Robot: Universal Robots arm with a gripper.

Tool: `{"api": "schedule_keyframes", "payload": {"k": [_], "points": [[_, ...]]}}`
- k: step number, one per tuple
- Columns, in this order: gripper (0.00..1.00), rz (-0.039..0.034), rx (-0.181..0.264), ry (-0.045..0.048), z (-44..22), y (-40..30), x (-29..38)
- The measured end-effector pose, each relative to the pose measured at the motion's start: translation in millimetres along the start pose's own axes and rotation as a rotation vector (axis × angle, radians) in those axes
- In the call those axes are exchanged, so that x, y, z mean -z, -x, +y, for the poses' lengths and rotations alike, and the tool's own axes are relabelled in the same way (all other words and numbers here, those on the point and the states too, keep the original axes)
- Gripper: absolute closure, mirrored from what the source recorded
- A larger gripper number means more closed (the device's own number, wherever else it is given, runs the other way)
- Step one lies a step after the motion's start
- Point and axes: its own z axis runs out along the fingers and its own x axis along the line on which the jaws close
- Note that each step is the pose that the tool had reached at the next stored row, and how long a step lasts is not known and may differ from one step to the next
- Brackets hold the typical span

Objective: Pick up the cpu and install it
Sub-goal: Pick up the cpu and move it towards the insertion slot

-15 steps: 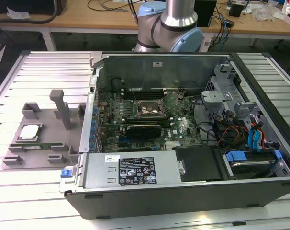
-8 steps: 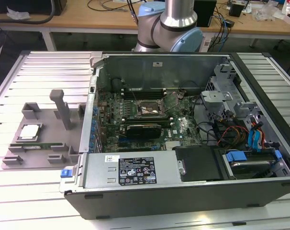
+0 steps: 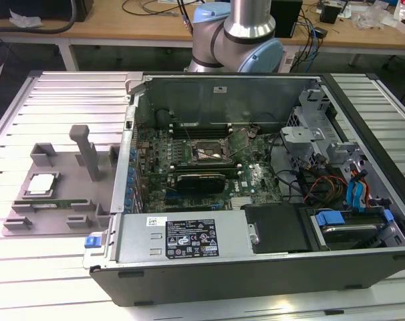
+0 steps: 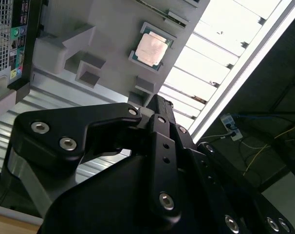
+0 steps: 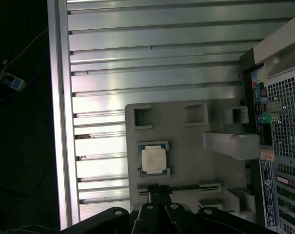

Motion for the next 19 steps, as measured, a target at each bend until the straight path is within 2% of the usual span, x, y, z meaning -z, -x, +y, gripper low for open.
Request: {"api": "schedule_keyframes", "payload": {"k": [2, 3, 4, 5, 12, 19], "points": [[0.89, 0.0000, 0.000, 0.0001, 0.0, -0.1, 0.0], [0.64, 0.0000, 0.000, 0.0000, 0.0, -0.2, -0.1], [0.58, 0.0000, 0.000, 0.0000, 0.0, -0.2, -0.1], [0.46, 0.0000, 0.000, 0.0000, 0.0, -0.3, -0.1], [0.46, 0.0002, 0.000, -0.0001, -0.1, -0.5, -0.5], [0.46, 0.0000, 0.000, 0.0000, -0.3, -0.6, -5.3]]}}
